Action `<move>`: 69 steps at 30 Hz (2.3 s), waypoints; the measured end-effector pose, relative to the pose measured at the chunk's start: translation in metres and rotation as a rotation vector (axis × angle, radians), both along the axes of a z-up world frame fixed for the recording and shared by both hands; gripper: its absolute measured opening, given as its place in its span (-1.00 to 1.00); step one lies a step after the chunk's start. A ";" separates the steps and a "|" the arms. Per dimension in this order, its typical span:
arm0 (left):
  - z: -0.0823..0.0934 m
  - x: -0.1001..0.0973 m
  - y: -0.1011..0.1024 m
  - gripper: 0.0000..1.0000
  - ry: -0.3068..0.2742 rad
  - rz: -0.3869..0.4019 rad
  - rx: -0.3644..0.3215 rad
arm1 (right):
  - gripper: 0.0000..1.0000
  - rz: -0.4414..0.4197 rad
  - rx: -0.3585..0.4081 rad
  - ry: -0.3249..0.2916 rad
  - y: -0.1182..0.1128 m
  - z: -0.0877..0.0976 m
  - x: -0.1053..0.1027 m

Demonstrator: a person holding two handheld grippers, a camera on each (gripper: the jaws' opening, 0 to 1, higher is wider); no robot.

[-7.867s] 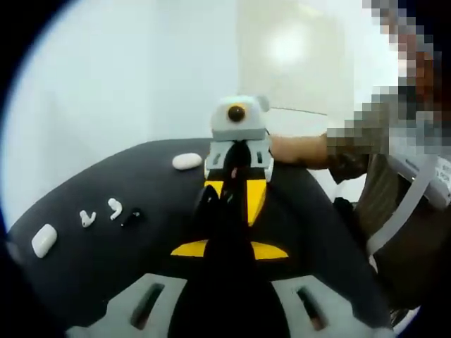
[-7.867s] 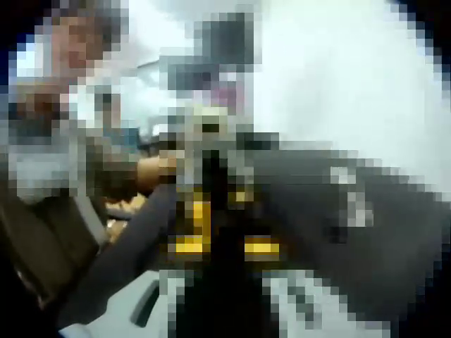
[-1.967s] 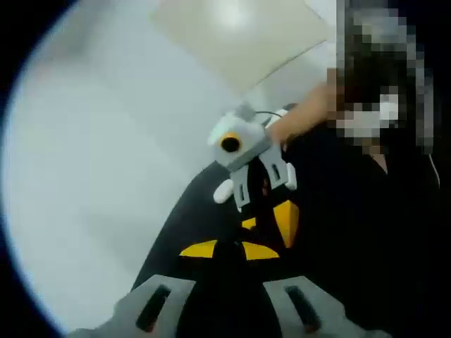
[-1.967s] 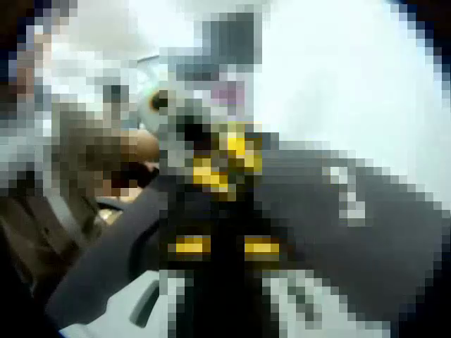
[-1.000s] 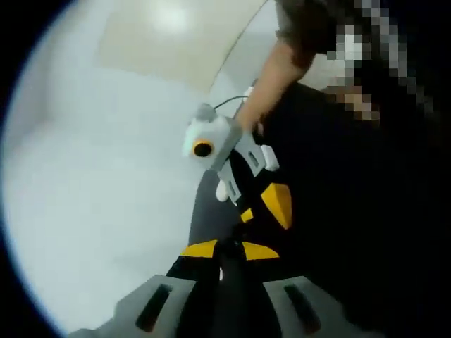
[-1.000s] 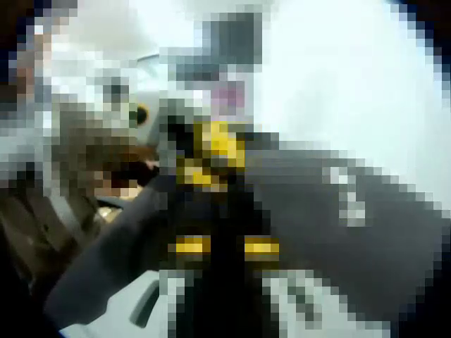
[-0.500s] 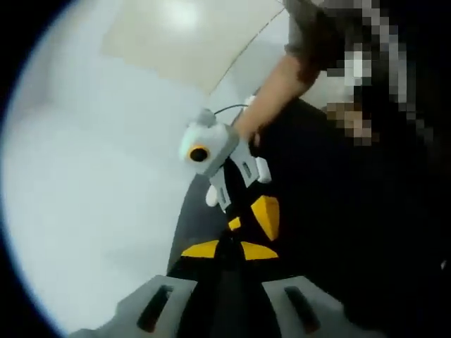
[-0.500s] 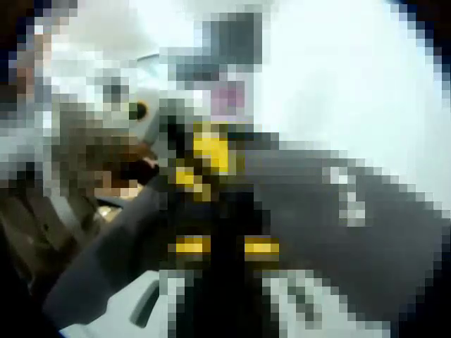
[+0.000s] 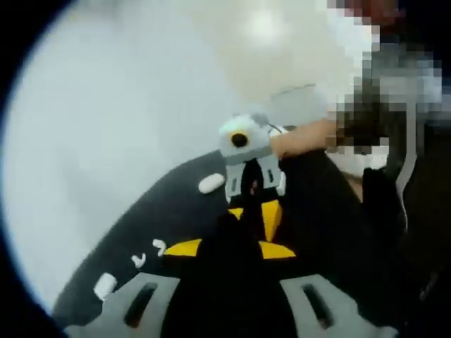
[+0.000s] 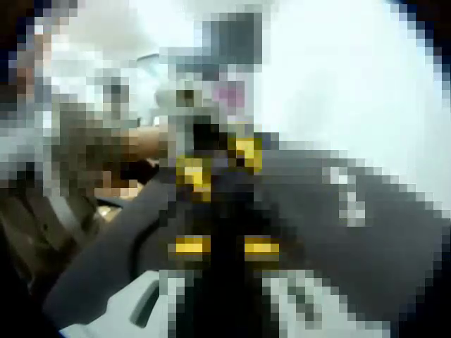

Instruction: Pick up three earphones and place each one into its charging case using tactile feedback, ensure that each earphone is properly inserted and securely positioned inside the case.

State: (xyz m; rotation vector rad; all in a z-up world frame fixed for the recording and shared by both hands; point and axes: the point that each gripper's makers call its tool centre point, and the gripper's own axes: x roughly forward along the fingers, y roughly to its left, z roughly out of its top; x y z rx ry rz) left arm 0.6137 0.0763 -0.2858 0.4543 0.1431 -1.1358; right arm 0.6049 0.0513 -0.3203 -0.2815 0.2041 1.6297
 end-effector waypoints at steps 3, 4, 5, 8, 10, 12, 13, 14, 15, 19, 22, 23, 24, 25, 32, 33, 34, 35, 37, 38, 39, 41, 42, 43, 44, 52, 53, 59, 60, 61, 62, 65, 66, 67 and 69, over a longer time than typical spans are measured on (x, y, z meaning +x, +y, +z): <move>-0.009 0.000 -0.004 -0.47 0.039 -0.058 0.010 | -0.64 -0.001 -0.001 -0.006 0.000 0.000 0.000; -0.011 0.002 -0.005 -0.47 0.017 -0.078 0.035 | -0.64 -0.002 -0.001 -0.006 0.000 0.000 0.000; -0.014 0.002 -0.006 -0.47 0.000 -0.104 0.056 | -0.64 -0.002 -0.001 -0.006 0.000 0.000 0.000; -0.015 0.002 -0.012 -0.40 0.046 -0.147 0.025 | -0.64 -0.003 -0.002 -0.009 0.000 0.000 0.000; -0.013 0.001 -0.016 -0.37 0.058 -0.176 -0.002 | -0.64 -0.002 -0.003 -0.008 0.000 0.000 -0.001; -0.010 0.002 -0.020 -0.41 0.029 -0.184 -0.017 | -0.64 -0.003 -0.004 -0.008 0.000 0.000 -0.001; -0.009 0.002 -0.022 -0.43 0.010 -0.193 -0.013 | -0.64 -0.002 -0.005 -0.008 0.000 0.000 -0.001; -0.009 0.002 -0.022 -0.43 0.010 -0.192 -0.014 | -0.64 -0.004 -0.007 -0.008 0.000 0.000 -0.002; -0.009 0.001 -0.024 -0.43 0.000 -0.199 -0.020 | -0.64 -0.005 -0.007 -0.005 0.000 0.000 -0.002; -0.006 -0.003 -0.024 -0.43 -0.062 -0.214 -0.039 | -0.64 -0.014 -0.010 0.027 0.000 0.000 -0.003; -0.006 -0.008 -0.023 -0.44 -0.112 -0.212 -0.030 | -0.64 -0.018 -0.012 0.036 0.000 0.000 -0.004; -0.005 -0.009 -0.023 -0.44 -0.130 -0.212 -0.028 | -0.64 -0.020 -0.012 0.039 0.001 0.000 -0.005; -0.005 -0.010 -0.023 -0.44 -0.139 -0.213 -0.028 | -0.64 -0.022 -0.013 0.044 0.001 0.000 -0.006; -0.004 -0.011 -0.022 -0.45 -0.152 -0.213 -0.025 | -0.64 -0.022 -0.013 0.047 0.001 0.000 -0.006; 0.008 -0.021 -0.022 -0.69 -0.260 -0.220 -0.022 | -0.64 -0.034 -0.013 0.098 -0.001 0.002 -0.009; 0.011 -0.031 -0.025 -0.88 -0.258 -0.278 -0.038 | -0.64 -0.042 -0.009 0.114 -0.001 0.002 -0.008; 0.014 -0.028 -0.023 -0.91 -0.259 -0.258 -0.045 | -0.64 -0.035 -0.012 0.118 -0.002 0.002 -0.008; 0.014 -0.028 -0.024 -0.85 -0.254 -0.254 -0.042 | -0.64 -0.037 -0.011 0.118 -0.002 0.002 -0.009; 0.012 -0.027 -0.024 -0.65 -0.261 -0.252 -0.027 | -0.64 -0.033 -0.009 0.114 -0.003 0.003 -0.009; 0.012 -0.027 -0.023 -0.57 -0.260 -0.252 -0.025 | -0.64 -0.032 -0.010 0.113 -0.004 0.003 -0.009; 0.012 -0.026 -0.022 -0.58 -0.251 -0.252 -0.026 | -0.64 -0.032 -0.009 0.114 -0.004 0.003 -0.009; 0.014 -0.022 -0.020 -0.60 -0.248 -0.240 -0.029 | -0.64 -0.031 -0.009 0.115 -0.005 0.003 -0.009; 0.015 -0.019 -0.019 -0.60 -0.245 -0.227 -0.032 | -0.64 -0.031 -0.009 0.113 -0.005 0.003 -0.009; 0.015 -0.017 -0.018 -0.60 -0.243 -0.220 -0.033 | -0.64 -0.031 -0.009 0.110 -0.005 0.003 -0.009; 0.015 -0.017 -0.017 -0.60 -0.242 -0.215 -0.035 | -0.64 -0.030 -0.009 0.108 -0.006 0.003 -0.009; 0.011 -0.011 -0.016 -0.59 -0.228 -0.195 -0.031 | -0.62 -0.019 -0.007 0.073 -0.006 0.004 -0.007; 0.011 -0.008 -0.015 -0.59 -0.228 -0.185 -0.030 | -0.58 -0.020 -0.006 0.067 -0.005 0.005 -0.006; 0.004 0.000 -0.011 -0.59 -0.209 -0.159 -0.023 | -0.32 -0.040 -0.009 -0.041 -0.002 0.004 0.003; 0.002 0.001 -0.011 -0.59 -0.207 -0.157 -0.015 | -0.29 -0.041 -0.005 -0.043 -0.001 0.005 0.003; -0.004 0.004 -0.010 -0.59 -0.206 -0.148 0.006 | -0.25 -0.049 -0.005 -0.052 0.000 0.005 0.005; -0.009 0.007 -0.008 -0.59 -0.206 -0.135 0.034 | -0.24 -0.052 -0.004 -0.056 0.000 0.005 0.006; -0.015 0.012 -0.005 -0.58 -0.195 -0.118 0.058 | -0.17 -0.080 -0.005 -0.071 0.001 0.006 0.013; -0.014 0.012 -0.004 -0.58 -0.183 -0.114 0.047 | -0.15 -0.088 -0.006 -0.076 0.000 0.006 0.014; -0.012 0.013 -0.002 -0.58 -0.182 -0.107 0.039 | -0.13 -0.094 -0.009 -0.088 -0.001 0.006 0.015; -0.006 0.016 0.001 -0.58 -0.170 -0.082 0.003 | -0.13 -0.119 -0.015 -0.124 -0.008 0.009 0.021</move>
